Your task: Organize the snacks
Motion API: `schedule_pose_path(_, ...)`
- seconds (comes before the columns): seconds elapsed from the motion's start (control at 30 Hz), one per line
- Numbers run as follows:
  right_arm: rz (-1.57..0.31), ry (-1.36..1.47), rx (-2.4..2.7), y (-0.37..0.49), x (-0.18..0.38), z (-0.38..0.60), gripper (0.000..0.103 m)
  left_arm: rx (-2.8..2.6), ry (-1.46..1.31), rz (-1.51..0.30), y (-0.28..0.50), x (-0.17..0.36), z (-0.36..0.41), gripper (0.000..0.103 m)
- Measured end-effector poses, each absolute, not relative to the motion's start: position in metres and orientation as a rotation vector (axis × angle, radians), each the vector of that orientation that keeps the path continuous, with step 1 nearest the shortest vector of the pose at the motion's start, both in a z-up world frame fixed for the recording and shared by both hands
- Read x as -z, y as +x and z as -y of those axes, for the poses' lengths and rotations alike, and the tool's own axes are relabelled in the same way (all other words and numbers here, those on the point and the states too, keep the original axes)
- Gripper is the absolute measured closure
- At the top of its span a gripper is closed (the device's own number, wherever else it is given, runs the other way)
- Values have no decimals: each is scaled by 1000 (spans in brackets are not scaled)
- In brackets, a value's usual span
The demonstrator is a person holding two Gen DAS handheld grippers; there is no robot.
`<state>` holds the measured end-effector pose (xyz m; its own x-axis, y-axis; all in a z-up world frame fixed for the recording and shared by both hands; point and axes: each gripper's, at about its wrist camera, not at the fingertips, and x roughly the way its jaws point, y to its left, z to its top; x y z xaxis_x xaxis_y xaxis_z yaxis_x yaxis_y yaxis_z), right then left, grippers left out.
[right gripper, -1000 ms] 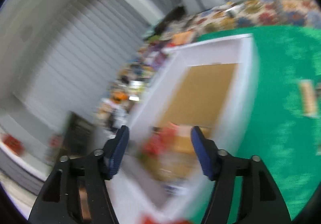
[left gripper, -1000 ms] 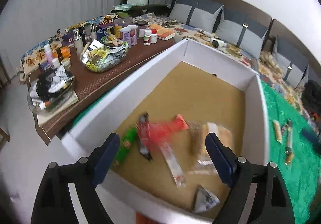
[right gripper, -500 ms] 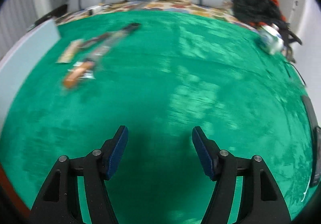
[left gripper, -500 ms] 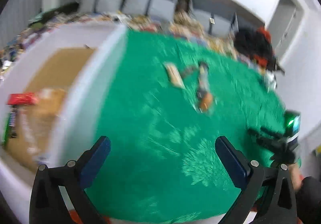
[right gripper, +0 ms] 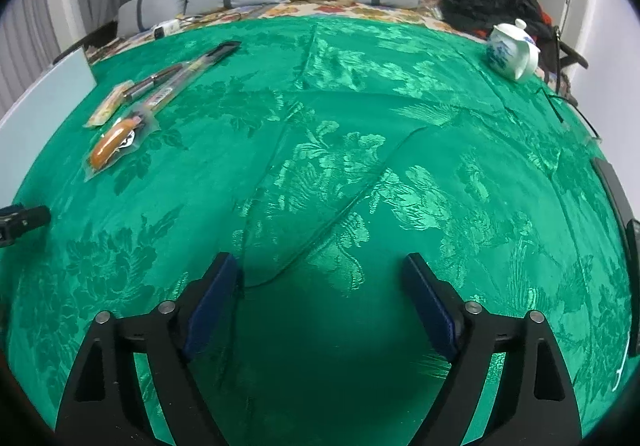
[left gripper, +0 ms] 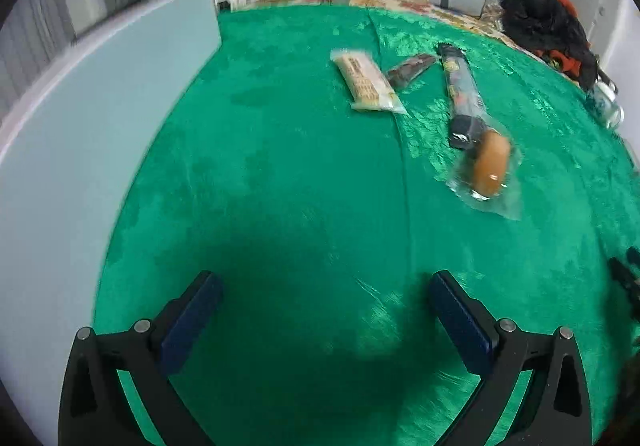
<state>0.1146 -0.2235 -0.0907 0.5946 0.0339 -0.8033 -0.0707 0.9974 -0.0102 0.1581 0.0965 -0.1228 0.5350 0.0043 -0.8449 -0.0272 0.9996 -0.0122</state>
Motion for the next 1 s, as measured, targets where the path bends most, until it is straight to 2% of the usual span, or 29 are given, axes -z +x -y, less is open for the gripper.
schedule_pose_path(0.13,-932,-43,-60,114,90,224,16,-6,-17,-953,153,124,-99,0)
schedule_pose_path(1.0,-942,-40,-78,113,90,222,9,-7,-19,-954,156,124,-101,0)
